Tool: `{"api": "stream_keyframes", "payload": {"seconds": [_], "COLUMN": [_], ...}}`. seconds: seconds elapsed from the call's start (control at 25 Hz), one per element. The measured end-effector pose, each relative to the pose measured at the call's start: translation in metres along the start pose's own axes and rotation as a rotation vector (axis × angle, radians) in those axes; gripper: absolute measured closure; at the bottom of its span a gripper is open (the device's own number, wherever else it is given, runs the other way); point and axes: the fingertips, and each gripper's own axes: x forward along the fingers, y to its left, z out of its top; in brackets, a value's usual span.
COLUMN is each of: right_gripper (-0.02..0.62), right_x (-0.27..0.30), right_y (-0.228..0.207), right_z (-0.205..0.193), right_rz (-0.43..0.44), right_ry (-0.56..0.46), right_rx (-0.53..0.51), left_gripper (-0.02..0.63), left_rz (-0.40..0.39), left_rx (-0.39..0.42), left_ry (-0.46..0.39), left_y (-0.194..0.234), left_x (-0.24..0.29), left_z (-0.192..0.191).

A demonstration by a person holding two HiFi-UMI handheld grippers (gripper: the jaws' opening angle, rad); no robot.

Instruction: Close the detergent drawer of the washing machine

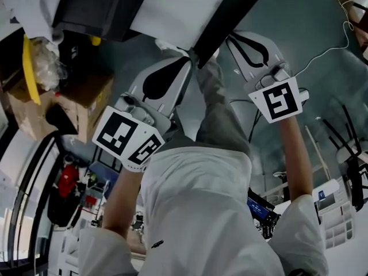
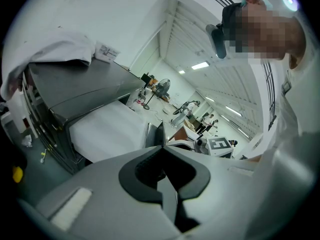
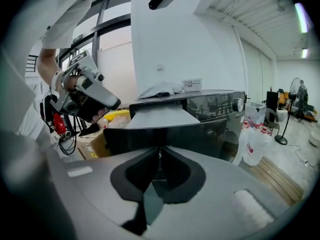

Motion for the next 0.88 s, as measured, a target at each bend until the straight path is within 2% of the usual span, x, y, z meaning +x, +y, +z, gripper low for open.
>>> {"api": "stream_keyframes", "payload": {"seconds": [0.16,0.88], "right_gripper": [0.586,0.592], "right_x": [-0.001,0.013], "right_y": [-0.008,-0.007], "right_z": [0.026,0.034], "right_rz": [-0.058,-0.039], "right_ry": [-0.136,-0.163], "right_rx": [0.128,0.148], "left_gripper": [0.589,0.589], "left_rz": [-0.008,0.014], "left_rx": [0.001,-0.021], "left_ry": [-0.012,-0.030], "left_y": [-0.001,0.007], "left_x": [0.002,-0.008], "left_z": [0.003,0.001]}}
